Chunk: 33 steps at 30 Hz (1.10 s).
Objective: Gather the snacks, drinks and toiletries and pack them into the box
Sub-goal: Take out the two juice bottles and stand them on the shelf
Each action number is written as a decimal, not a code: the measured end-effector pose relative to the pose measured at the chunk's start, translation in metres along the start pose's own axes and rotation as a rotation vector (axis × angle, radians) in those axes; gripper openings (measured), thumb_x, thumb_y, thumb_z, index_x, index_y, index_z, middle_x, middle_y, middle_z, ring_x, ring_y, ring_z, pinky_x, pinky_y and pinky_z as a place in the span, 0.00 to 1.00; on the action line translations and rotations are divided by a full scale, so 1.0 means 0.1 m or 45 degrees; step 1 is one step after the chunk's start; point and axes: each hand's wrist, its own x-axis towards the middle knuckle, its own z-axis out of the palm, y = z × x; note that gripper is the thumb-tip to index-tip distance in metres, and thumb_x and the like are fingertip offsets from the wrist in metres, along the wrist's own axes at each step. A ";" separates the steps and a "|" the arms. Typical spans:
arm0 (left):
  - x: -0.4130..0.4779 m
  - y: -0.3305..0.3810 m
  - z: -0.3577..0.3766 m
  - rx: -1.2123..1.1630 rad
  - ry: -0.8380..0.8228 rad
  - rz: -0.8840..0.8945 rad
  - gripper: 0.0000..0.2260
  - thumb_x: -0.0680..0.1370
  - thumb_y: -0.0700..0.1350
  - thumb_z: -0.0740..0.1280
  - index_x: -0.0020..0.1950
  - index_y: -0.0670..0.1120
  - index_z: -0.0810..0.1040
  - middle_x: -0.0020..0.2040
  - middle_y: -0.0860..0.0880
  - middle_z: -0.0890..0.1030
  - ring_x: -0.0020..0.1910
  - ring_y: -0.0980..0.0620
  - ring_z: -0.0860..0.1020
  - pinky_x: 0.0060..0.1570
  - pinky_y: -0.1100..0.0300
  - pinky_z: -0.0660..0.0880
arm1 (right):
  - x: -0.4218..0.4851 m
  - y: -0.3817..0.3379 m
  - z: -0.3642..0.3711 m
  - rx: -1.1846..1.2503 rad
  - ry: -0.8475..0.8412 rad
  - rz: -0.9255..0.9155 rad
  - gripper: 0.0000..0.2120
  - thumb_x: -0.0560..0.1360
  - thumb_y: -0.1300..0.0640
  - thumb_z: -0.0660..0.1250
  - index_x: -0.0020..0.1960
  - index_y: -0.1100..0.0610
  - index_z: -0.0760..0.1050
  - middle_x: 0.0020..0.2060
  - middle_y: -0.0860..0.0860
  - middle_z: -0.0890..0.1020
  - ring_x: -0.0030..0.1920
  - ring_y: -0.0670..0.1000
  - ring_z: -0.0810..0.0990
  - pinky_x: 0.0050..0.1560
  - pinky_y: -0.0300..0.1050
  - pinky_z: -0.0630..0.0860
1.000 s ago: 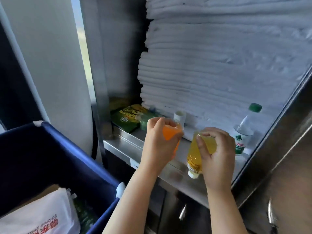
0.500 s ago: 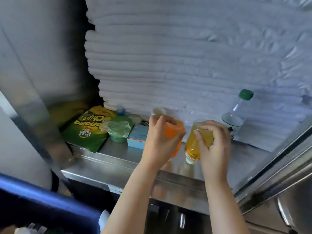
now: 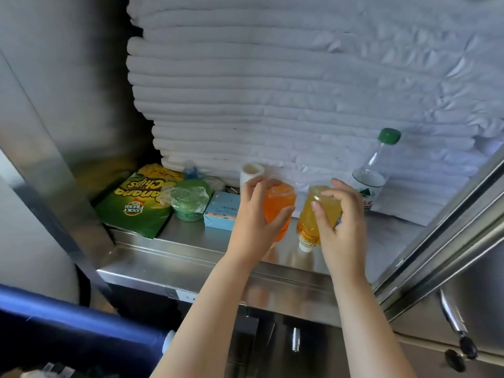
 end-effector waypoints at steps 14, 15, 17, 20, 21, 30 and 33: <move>-0.23 -0.35 0.05 -0.003 -0.133 -0.194 0.43 0.70 0.47 0.75 0.76 0.54 0.50 0.65 0.53 0.66 0.62 0.58 0.68 0.56 0.65 0.66 | -0.42 0.21 0.07 0.092 -0.075 0.398 0.44 0.67 0.53 0.76 0.74 0.49 0.52 0.67 0.47 0.67 0.66 0.45 0.69 0.64 0.42 0.70; -0.25 -0.36 0.06 -0.007 -0.123 -0.189 0.42 0.70 0.47 0.75 0.76 0.52 0.52 0.65 0.52 0.67 0.61 0.58 0.69 0.55 0.66 0.66 | -0.43 0.23 0.07 0.058 -0.076 0.426 0.45 0.66 0.53 0.76 0.73 0.50 0.53 0.66 0.47 0.68 0.64 0.47 0.70 0.64 0.46 0.71; -0.26 -0.37 0.06 -0.003 -0.109 -0.161 0.40 0.71 0.47 0.74 0.76 0.49 0.55 0.64 0.51 0.67 0.59 0.61 0.68 0.52 0.72 0.65 | -0.44 0.25 0.07 0.054 -0.100 0.451 0.43 0.66 0.52 0.76 0.73 0.50 0.55 0.64 0.47 0.71 0.61 0.47 0.73 0.61 0.48 0.73; -0.26 -0.37 0.05 0.002 -0.084 -0.130 0.38 0.71 0.46 0.74 0.75 0.48 0.56 0.61 0.53 0.67 0.54 0.64 0.67 0.48 0.78 0.64 | -0.45 0.27 0.04 0.090 -0.177 0.462 0.38 0.70 0.53 0.73 0.72 0.47 0.55 0.65 0.45 0.72 0.60 0.44 0.74 0.59 0.42 0.72; -0.26 -0.37 0.05 0.005 -0.072 -0.127 0.38 0.72 0.46 0.73 0.76 0.48 0.55 0.60 0.54 0.66 0.54 0.63 0.68 0.47 0.77 0.64 | -0.46 0.28 0.03 0.106 -0.209 0.470 0.36 0.71 0.53 0.71 0.72 0.46 0.54 0.66 0.45 0.71 0.61 0.43 0.73 0.60 0.42 0.71; -0.28 -0.41 0.02 0.150 0.051 -0.149 0.40 0.72 0.49 0.73 0.76 0.52 0.53 0.65 0.50 0.67 0.57 0.59 0.68 0.48 0.62 0.68 | -0.48 0.25 0.07 0.103 -0.229 0.500 0.37 0.69 0.48 0.73 0.72 0.45 0.57 0.63 0.41 0.72 0.62 0.39 0.72 0.57 0.34 0.67; -0.27 -0.38 0.00 0.246 0.064 -0.103 0.41 0.71 0.48 0.74 0.76 0.48 0.53 0.65 0.47 0.68 0.60 0.51 0.70 0.49 0.61 0.70 | -0.48 0.26 0.11 0.068 -0.168 0.499 0.39 0.67 0.50 0.75 0.72 0.47 0.58 0.63 0.45 0.73 0.61 0.43 0.74 0.60 0.41 0.71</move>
